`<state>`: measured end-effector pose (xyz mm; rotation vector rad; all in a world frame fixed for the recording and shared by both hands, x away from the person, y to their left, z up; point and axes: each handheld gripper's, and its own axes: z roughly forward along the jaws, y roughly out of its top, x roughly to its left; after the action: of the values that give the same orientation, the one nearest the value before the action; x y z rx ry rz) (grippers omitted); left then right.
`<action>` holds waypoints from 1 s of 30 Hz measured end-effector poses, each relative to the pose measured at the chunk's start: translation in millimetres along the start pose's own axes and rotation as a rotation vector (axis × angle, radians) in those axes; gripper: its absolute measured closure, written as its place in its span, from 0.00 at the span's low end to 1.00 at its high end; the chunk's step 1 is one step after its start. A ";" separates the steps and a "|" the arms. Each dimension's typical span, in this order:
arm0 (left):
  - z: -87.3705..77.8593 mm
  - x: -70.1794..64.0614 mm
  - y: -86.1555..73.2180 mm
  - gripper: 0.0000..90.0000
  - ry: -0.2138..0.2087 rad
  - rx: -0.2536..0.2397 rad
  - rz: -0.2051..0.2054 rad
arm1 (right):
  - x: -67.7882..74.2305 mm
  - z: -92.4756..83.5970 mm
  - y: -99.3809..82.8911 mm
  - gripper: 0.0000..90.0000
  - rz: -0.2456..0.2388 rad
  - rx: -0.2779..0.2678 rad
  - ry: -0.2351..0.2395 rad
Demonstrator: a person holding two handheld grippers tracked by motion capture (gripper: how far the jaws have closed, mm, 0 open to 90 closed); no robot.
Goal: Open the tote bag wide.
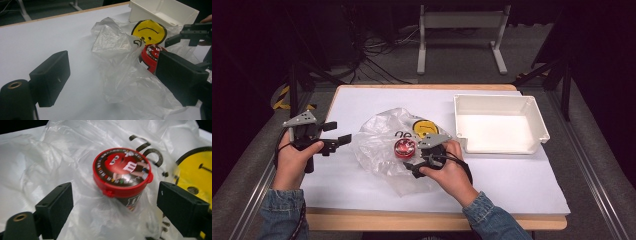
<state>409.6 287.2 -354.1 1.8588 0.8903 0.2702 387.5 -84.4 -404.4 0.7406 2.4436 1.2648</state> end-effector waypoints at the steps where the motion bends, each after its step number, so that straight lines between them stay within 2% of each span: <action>1: 0.4 -0.6 0.1 0.15 -0.001 0.001 -0.003 | 1.4 -0.2 -0.8 0.17 0.006 0.007 0.002; 6: 0.9 0.4 0.4 0.15 -0.001 0.004 0.009 | 4.3 3.1 -4.5 0.21 0.034 0.044 0.006; 12: 1.5 1.6 -0.2 0.15 0.002 0.005 0.009 | -0.1 12.7 -4.9 0.21 0.060 0.070 0.006; 16: 1.3 1.9 -0.6 0.15 0.001 0.005 0.005 | -4.3 20.3 -2.0 0.21 0.070 0.061 0.010; 24: 2.4 1.9 -1.5 0.15 0.002 0.010 0.002 | -12.3 28.5 4.0 0.21 0.143 0.004 0.034; 30: 3.4 1.3 -2.1 0.15 0.003 0.013 -0.008 | -9.7 43.4 6.1 0.19 0.132 0.015 0.007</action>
<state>411.4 286.2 -357.7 1.8670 0.9032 0.2635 417.9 -57.8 -424.0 0.9160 2.4474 1.2990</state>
